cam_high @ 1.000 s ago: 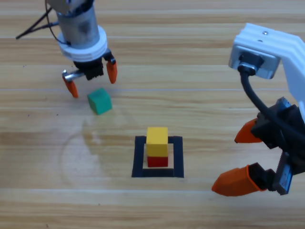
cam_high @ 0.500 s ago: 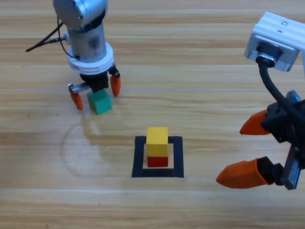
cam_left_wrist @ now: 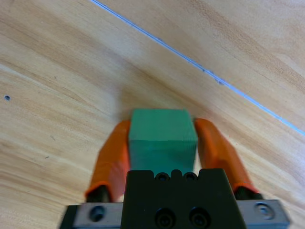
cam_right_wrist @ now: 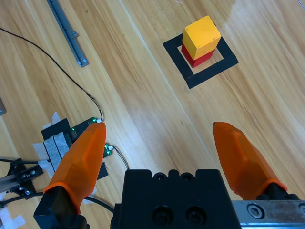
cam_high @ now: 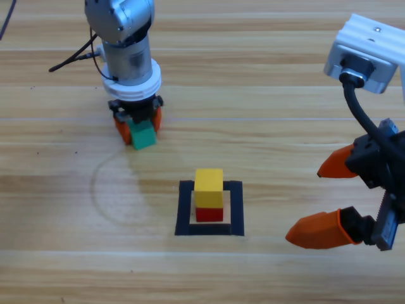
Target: Stack the blocks in the rectangular block: red at the bottom, yellow in the middle, green on top
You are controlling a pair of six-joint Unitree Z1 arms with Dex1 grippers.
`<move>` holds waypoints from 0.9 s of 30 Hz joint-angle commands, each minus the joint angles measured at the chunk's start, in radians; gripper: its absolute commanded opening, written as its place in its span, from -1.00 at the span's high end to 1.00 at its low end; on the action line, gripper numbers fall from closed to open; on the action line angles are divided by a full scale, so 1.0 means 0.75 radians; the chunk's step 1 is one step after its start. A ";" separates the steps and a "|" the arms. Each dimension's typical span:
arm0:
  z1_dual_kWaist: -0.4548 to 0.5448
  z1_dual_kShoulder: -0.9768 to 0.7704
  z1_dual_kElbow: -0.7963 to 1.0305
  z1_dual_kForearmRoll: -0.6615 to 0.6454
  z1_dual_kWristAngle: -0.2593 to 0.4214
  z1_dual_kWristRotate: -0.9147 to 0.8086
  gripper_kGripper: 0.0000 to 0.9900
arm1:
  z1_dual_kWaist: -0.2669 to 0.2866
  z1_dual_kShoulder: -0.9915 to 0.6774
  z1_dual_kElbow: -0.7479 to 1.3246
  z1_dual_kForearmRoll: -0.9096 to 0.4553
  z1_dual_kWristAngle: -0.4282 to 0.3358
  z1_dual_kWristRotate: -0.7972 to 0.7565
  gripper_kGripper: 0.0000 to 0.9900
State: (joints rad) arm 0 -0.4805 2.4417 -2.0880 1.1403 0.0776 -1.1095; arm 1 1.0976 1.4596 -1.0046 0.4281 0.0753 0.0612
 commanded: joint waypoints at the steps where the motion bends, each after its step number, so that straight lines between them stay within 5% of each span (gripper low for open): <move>1: -0.026 0.062 -0.075 0.130 0.005 0.091 0.70 | 0.026 -0.017 0.039 -0.025 -0.017 0.000 -1.00; 8: -0.055 -0.136 -0.266 0.286 0.029 0.477 0.85 | 0.026 -0.013 0.041 -0.025 -0.017 0.004 -1.00; 15: -0.165 -0.460 -0.176 0.318 0.019 0.874 1.00 | 0.026 -0.017 0.043 -0.025 -0.017 0.004 -1.00; 27: -0.499 -0.470 -0.063 0.302 -0.001 0.988 1.00 | 0.026 -0.024 0.047 -0.025 -0.015 0.004 -1.00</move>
State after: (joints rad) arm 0 -0.7760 2.0286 -2.1724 1.3693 0.0828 -0.3335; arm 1 1.0976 1.4596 -1.0043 0.4256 0.0753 0.0612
